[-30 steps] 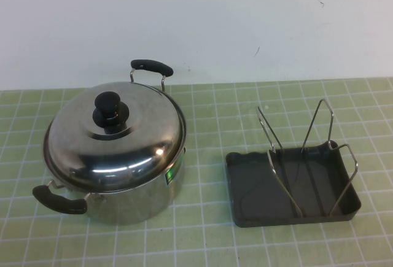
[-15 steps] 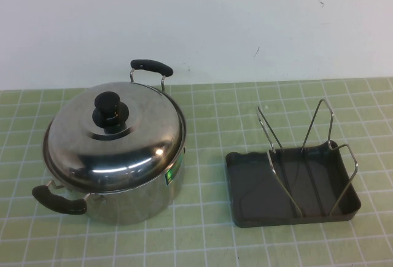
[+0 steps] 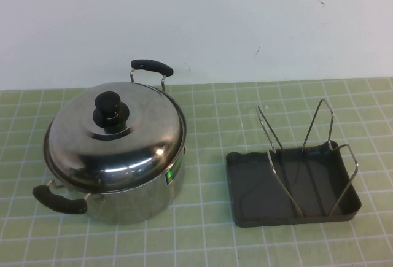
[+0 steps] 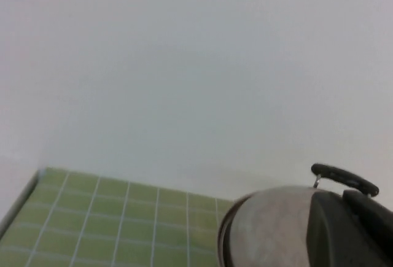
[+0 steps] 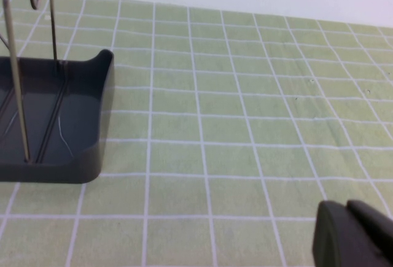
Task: Put pot lid on rack
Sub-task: Open the pot
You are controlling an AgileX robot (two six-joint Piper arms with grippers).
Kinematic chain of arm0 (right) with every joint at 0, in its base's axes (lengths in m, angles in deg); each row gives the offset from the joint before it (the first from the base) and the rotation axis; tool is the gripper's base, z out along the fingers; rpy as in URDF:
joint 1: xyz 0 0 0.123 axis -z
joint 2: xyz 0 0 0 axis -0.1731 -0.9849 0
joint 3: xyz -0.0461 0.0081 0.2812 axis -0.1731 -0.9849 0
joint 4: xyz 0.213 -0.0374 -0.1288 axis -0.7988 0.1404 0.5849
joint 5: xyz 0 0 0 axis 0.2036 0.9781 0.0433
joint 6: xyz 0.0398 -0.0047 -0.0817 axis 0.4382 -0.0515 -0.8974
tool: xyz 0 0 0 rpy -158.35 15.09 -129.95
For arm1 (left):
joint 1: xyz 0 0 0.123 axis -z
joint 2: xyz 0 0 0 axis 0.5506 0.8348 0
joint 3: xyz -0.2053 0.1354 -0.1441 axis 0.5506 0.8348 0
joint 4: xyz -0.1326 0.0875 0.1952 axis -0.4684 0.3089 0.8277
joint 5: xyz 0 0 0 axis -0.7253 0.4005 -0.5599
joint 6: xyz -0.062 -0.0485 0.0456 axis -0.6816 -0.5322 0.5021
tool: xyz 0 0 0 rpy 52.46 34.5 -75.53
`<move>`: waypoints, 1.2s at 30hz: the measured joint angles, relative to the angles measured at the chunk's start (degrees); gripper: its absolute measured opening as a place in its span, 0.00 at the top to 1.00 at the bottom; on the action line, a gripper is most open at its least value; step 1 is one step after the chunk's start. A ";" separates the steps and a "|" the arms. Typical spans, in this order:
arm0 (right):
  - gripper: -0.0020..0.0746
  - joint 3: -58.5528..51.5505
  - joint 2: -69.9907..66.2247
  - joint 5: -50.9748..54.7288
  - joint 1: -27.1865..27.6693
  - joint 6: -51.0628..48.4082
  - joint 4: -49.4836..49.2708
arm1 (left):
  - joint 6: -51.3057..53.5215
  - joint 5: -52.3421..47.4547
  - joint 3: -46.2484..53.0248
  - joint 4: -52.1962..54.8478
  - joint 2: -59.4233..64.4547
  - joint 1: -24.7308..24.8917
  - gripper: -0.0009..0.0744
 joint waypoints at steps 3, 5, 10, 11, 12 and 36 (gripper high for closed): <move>0.98 0.00 0.00 0.00 0.00 0.00 0.00 | -0.09 8.17 -2.00 4.17 7.74 0.57 0.99; 0.98 0.00 0.00 0.00 0.00 0.00 0.00 | 0.48 13.11 -3.04 5.39 13.32 2.01 0.99; 0.98 0.00 0.00 0.00 0.00 0.00 0.00 | 19.32 20.69 -4.62 -5.02 24.43 11.14 0.81; 0.98 0.00 0.00 0.00 0.00 0.00 0.00 | 24.31 22.16 -4.62 -8.88 26.10 13.24 0.74; 0.98 0.00 0.00 0.00 0.00 0.00 0.00 | 30.08 24.05 -4.62 -12.36 28.13 15.88 0.64; 0.98 0.00 0.00 0.00 0.00 0.00 0.00 | 36.46 55.21 -14.39 -27.73 67.00 24.49 0.16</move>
